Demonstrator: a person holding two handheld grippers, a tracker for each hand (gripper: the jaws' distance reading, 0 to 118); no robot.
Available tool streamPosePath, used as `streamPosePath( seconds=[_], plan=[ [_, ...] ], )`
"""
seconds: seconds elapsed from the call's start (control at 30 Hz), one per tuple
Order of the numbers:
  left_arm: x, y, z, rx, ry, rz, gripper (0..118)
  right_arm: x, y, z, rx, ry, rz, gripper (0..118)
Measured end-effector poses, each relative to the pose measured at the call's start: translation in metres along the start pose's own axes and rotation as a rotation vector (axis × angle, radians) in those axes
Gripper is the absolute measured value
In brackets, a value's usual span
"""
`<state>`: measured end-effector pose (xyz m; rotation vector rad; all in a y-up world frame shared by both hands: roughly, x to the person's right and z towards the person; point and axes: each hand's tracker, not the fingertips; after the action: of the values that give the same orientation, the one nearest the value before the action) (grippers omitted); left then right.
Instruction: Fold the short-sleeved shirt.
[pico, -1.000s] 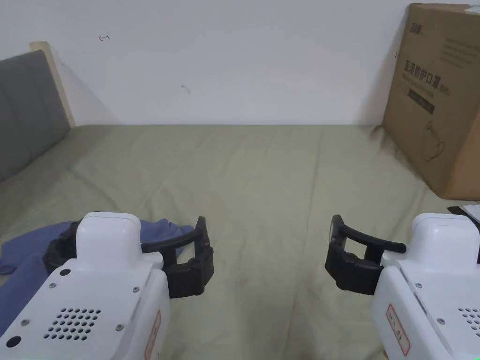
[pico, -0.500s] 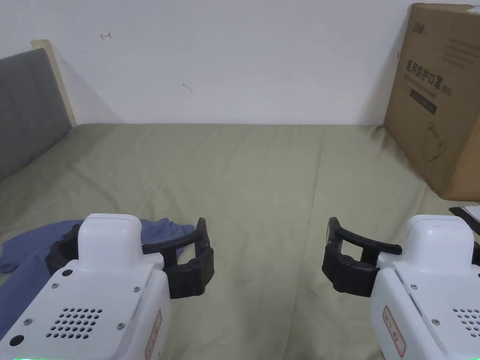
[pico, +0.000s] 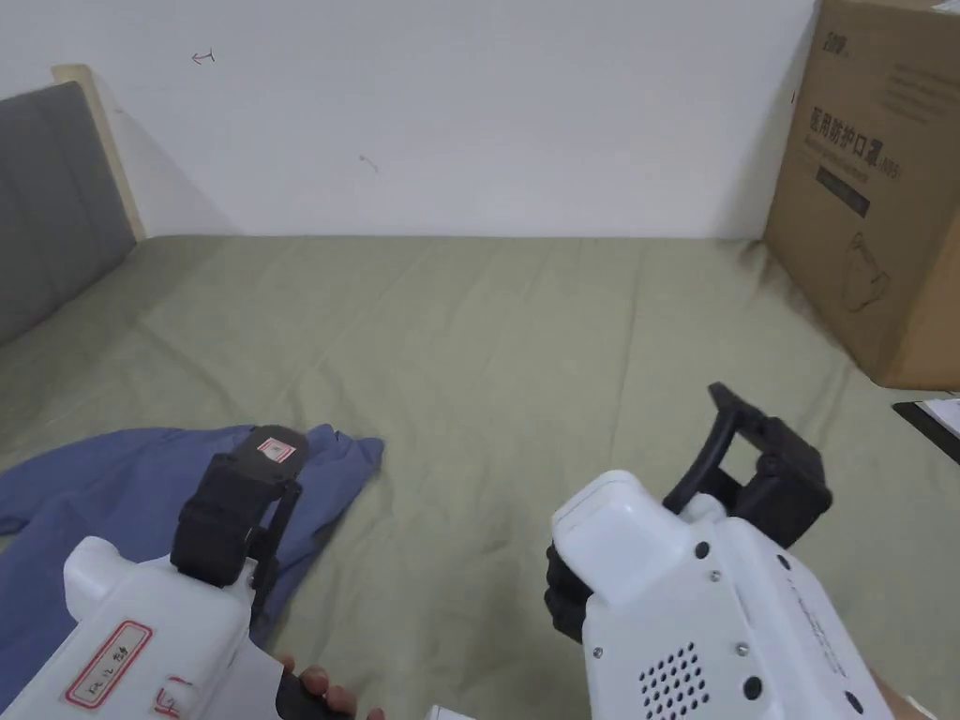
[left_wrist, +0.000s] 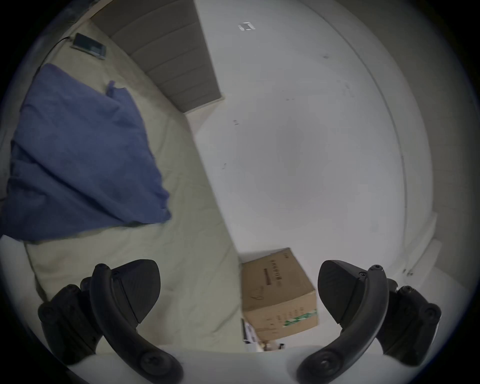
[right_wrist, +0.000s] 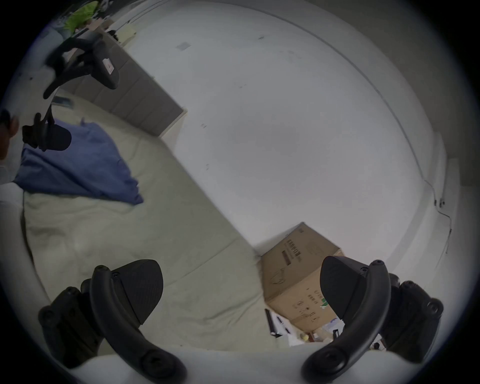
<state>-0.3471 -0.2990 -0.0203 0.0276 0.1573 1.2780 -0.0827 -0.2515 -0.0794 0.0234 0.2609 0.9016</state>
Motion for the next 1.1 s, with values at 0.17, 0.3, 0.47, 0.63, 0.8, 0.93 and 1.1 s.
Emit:
streamPosePath(
  seconds=[0.17, 0.3, 0.47, 0.63, 0.8, 0.93, 1.1],
  plan=[
    [0.027, 0.003, -0.003, 0.033, 0.102, -0.314, 118, 0.015, -0.007, -0.002, 0.016, 0.011, -0.238, 118],
    [0.08, -0.014, -0.005, 0.091, 0.09, -0.817, 118, 0.05, -0.02, -0.003, 0.042, 0.077, -0.711, 118],
    [0.096, -0.058, -0.003, 0.157, 0.209, -1.29, 118, 0.049, -0.054, -0.009, -0.053, 0.033, -1.009, 118],
    [0.091, -0.058, -0.002, 0.059, 0.104, -1.17, 118, 0.043, -0.058, -0.003, -0.034, -0.05, -0.951, 118],
    [0.097, -0.049, 0.0, 0.13, 0.081, -1.166, 118, 0.045, -0.052, -0.003, -0.007, -0.067, -0.88, 118],
    [0.1, -0.044, -0.001, 0.1, 0.11, -1.184, 118, 0.052, -0.051, -0.002, 0.009, -0.035, -0.961, 116],
    [0.095, -0.048, -0.003, 0.148, 0.111, -1.226, 12, 0.051, -0.047, -0.002, -0.016, -0.089, -0.913, 19]
  ],
)
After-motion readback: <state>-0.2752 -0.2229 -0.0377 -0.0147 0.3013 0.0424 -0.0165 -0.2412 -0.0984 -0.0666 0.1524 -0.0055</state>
